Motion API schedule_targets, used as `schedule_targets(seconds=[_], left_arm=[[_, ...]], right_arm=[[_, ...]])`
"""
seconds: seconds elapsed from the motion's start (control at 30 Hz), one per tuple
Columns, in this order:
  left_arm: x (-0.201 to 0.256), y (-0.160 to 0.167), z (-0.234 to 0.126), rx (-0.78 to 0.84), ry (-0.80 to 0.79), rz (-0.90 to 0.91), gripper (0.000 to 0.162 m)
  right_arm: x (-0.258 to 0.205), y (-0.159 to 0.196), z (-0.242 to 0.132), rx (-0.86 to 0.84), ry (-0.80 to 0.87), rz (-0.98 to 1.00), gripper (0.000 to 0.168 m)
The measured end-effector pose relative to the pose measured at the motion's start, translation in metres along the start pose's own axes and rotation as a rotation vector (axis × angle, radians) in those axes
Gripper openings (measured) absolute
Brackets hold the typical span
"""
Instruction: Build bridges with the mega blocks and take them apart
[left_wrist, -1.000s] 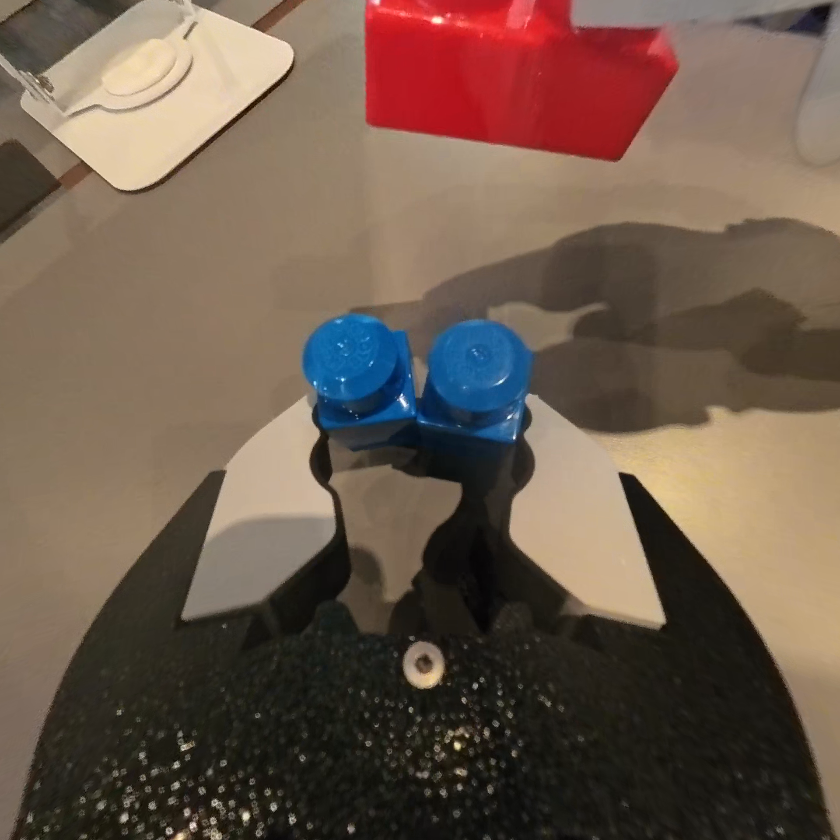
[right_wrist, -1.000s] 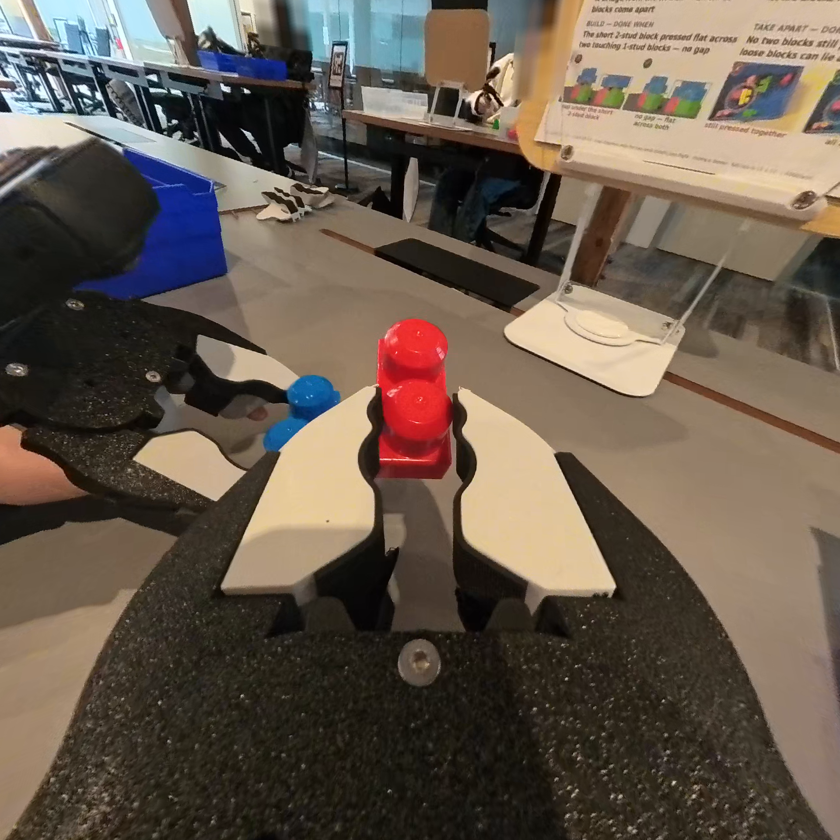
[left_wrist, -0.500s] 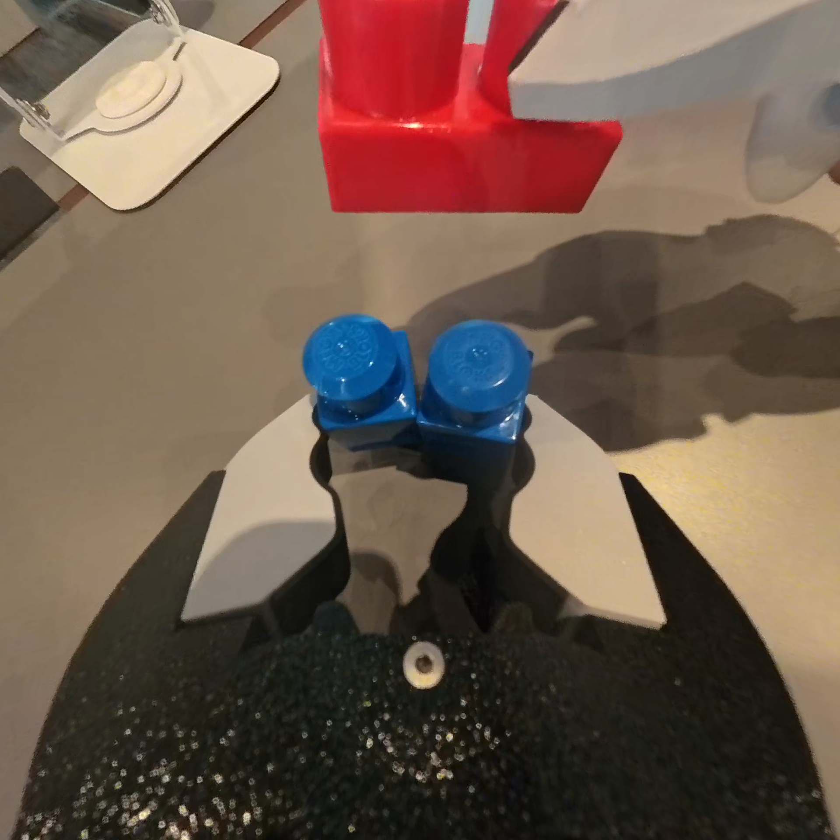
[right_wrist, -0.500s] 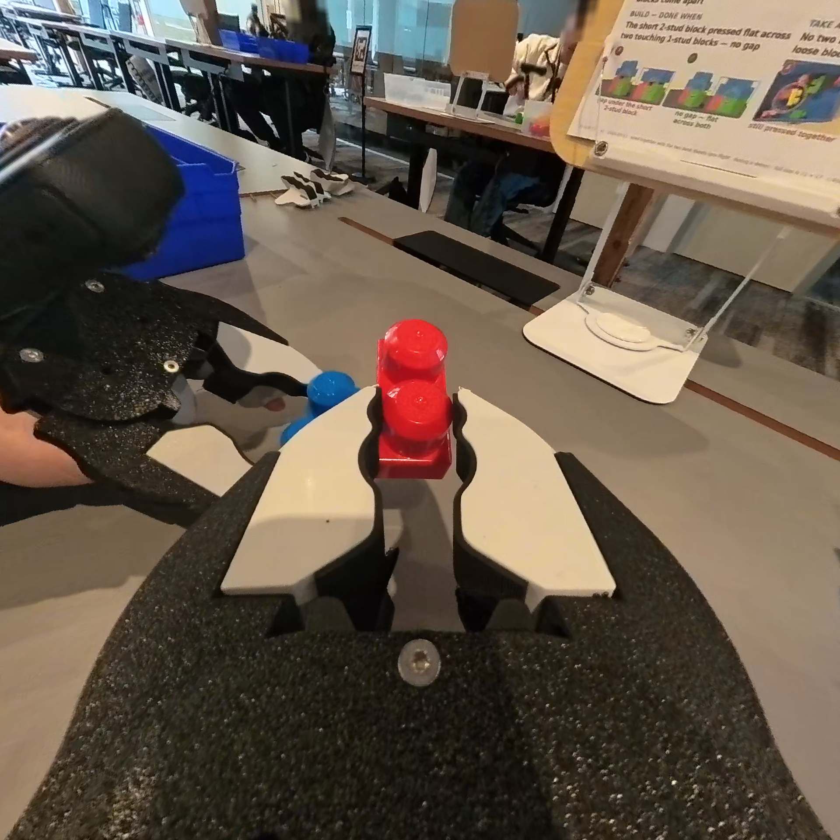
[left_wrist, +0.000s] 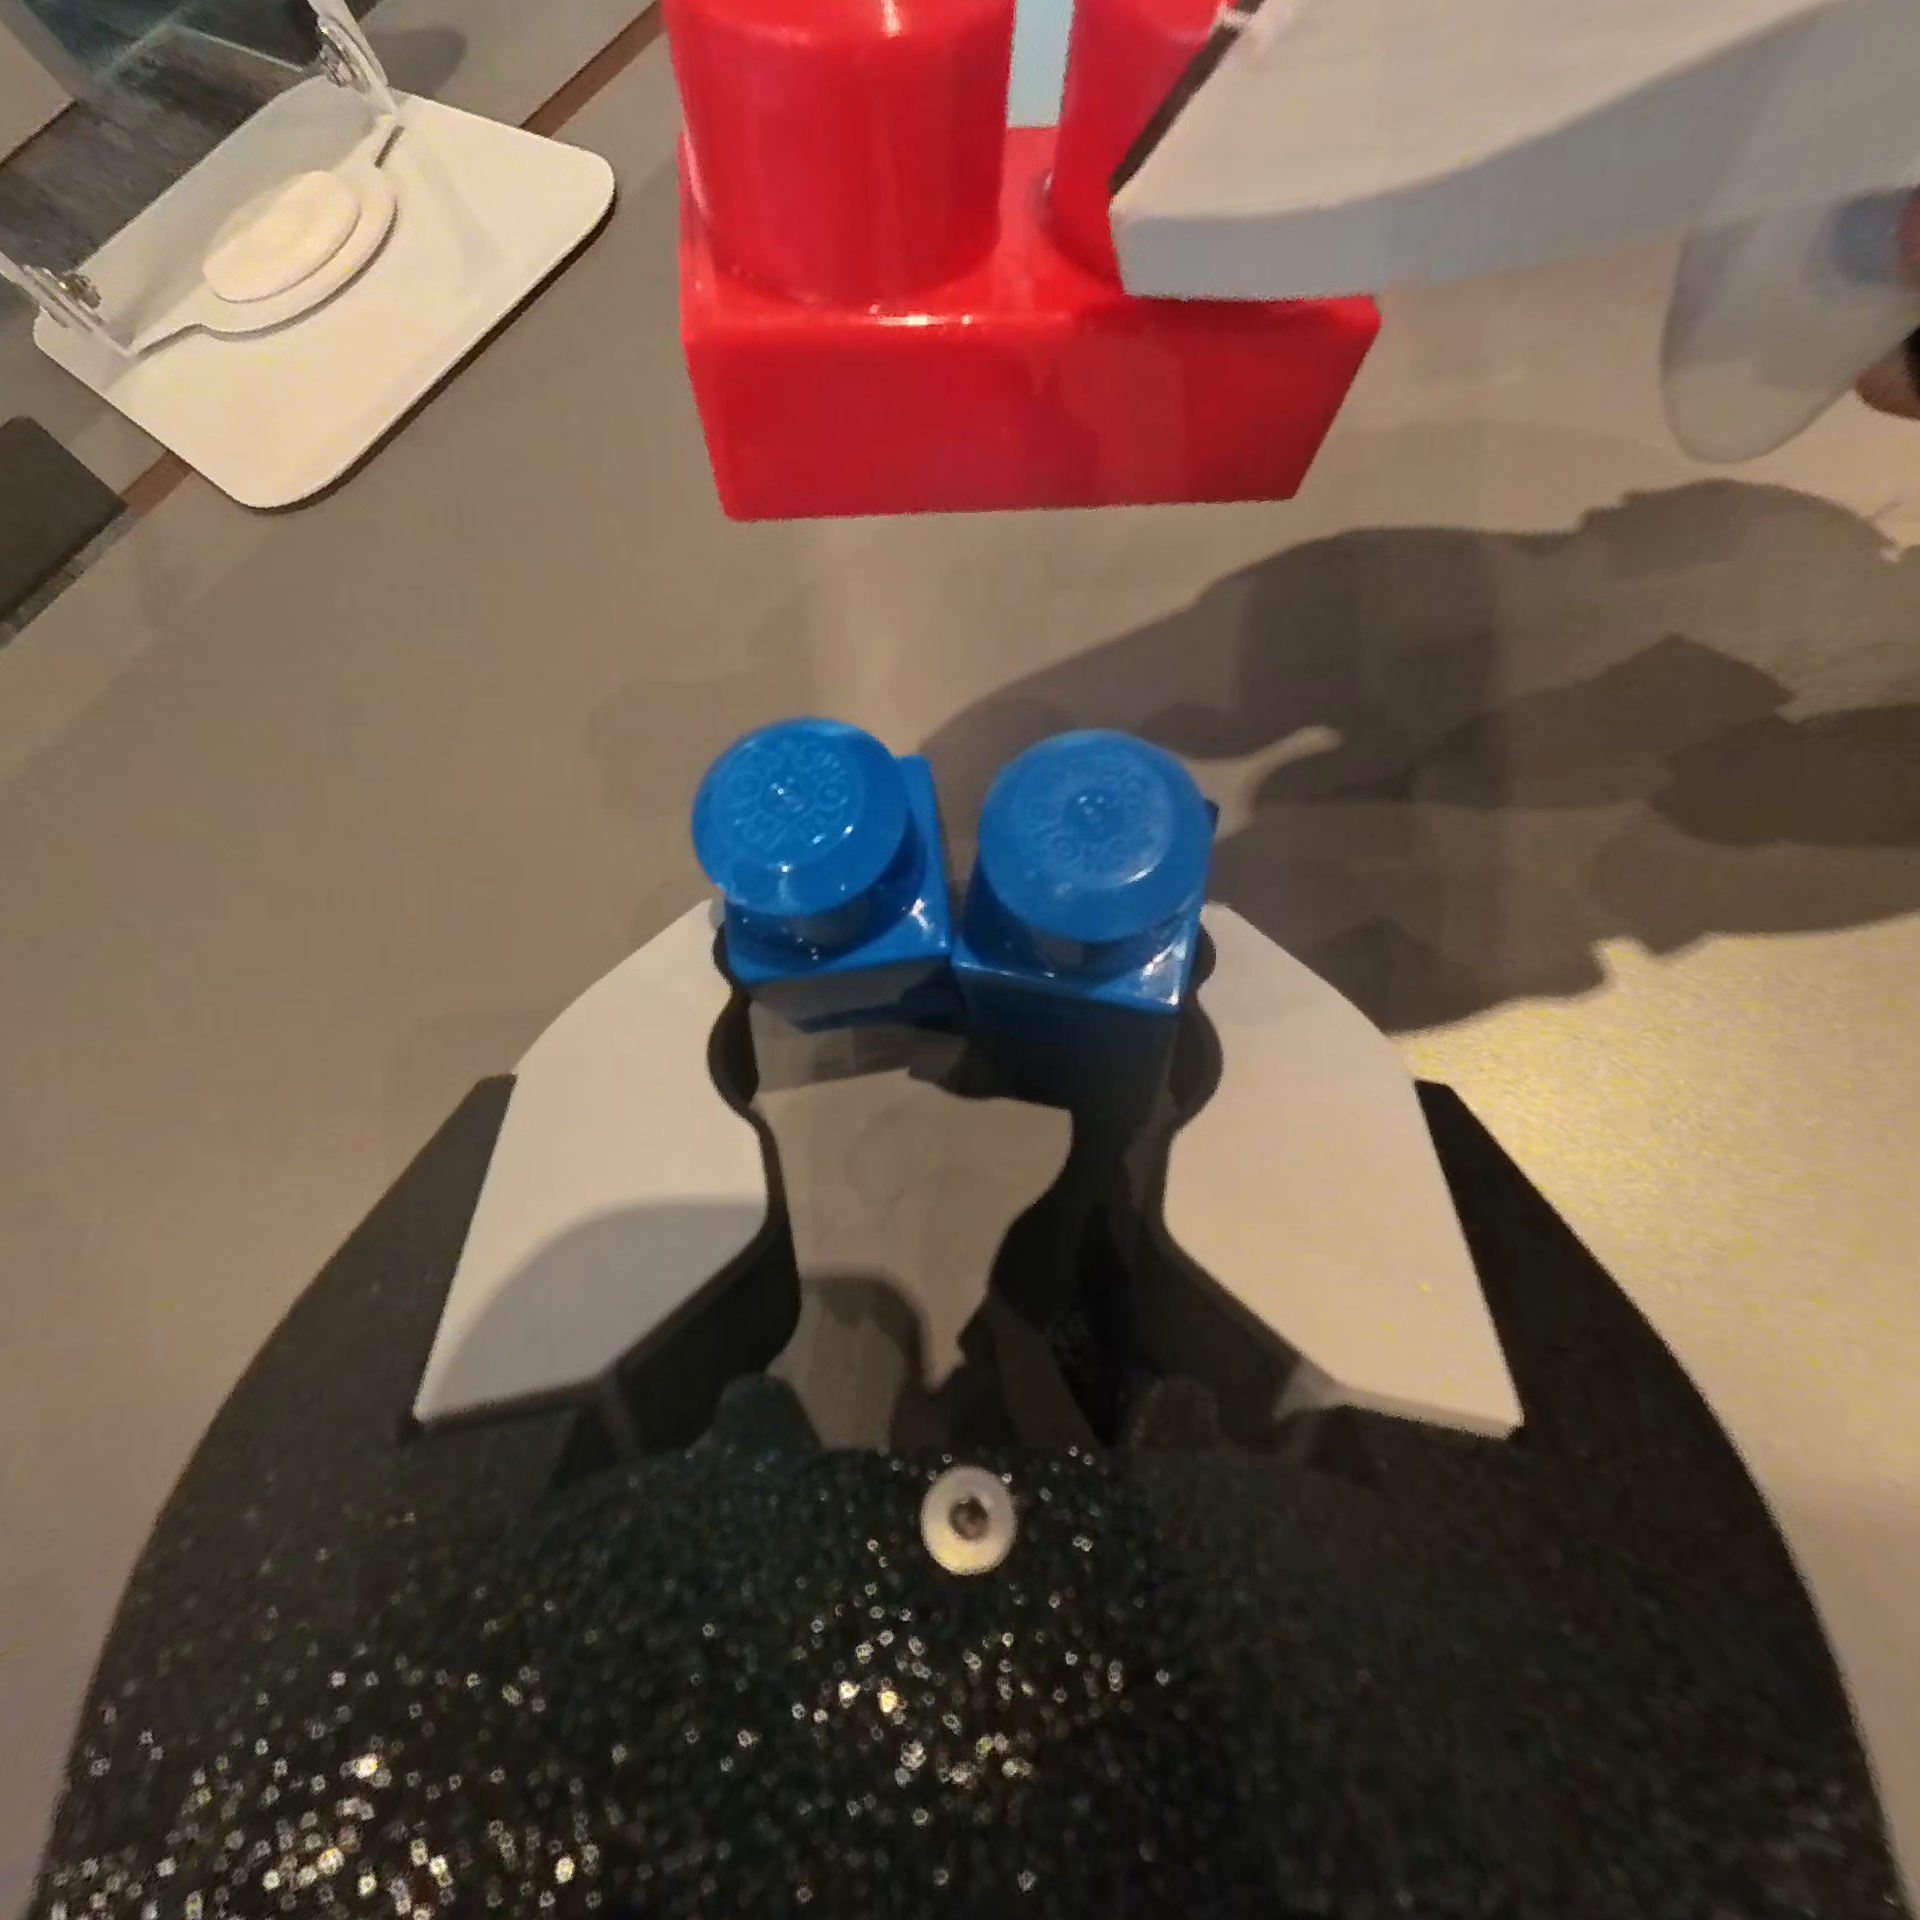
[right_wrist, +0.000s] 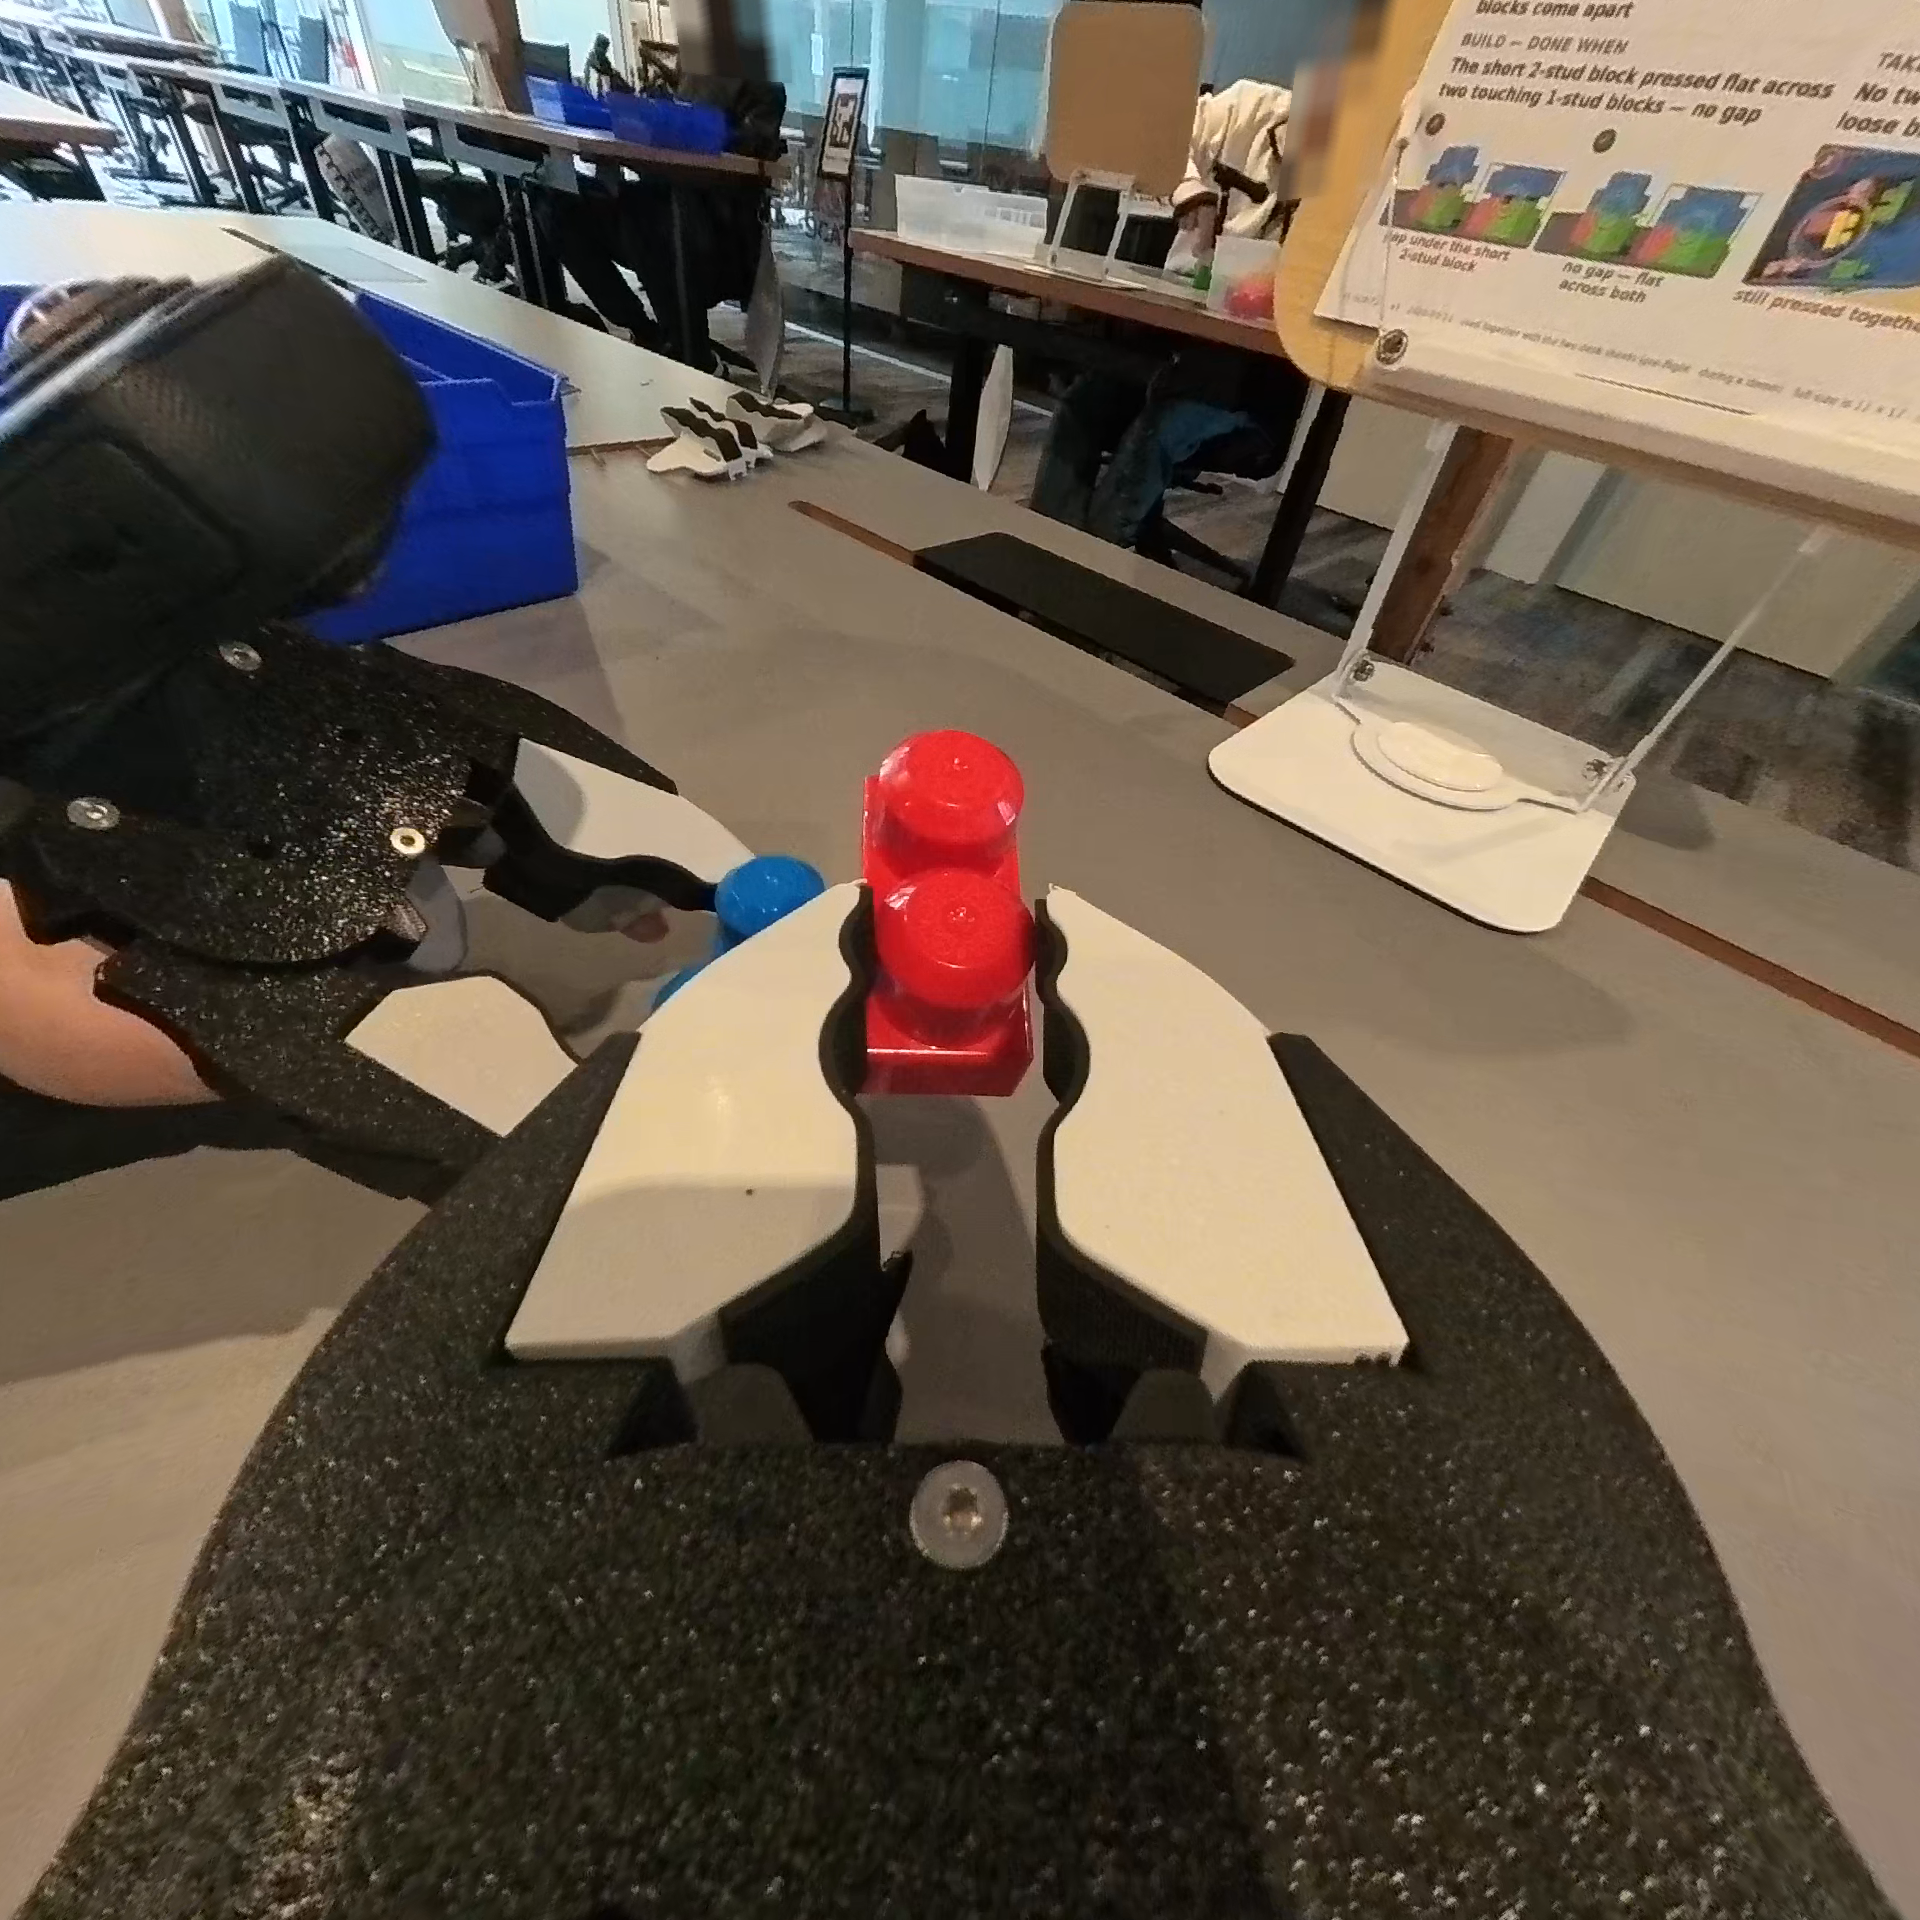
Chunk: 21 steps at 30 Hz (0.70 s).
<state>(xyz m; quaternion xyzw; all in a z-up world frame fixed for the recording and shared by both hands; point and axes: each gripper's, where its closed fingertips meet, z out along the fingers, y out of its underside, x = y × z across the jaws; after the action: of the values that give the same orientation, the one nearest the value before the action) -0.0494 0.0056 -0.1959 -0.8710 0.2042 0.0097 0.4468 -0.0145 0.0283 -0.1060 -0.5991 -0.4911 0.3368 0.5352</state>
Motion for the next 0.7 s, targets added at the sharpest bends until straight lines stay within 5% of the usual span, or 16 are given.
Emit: schedule_targets(seconds=[0.7], left_arm=[[0.0059,0.0058,0.0036,-0.026,0.058,-0.026,0.078]], right_arm=[[0.001,0.002,0.0009,-0.006,-0.003,0.007,0.029]])
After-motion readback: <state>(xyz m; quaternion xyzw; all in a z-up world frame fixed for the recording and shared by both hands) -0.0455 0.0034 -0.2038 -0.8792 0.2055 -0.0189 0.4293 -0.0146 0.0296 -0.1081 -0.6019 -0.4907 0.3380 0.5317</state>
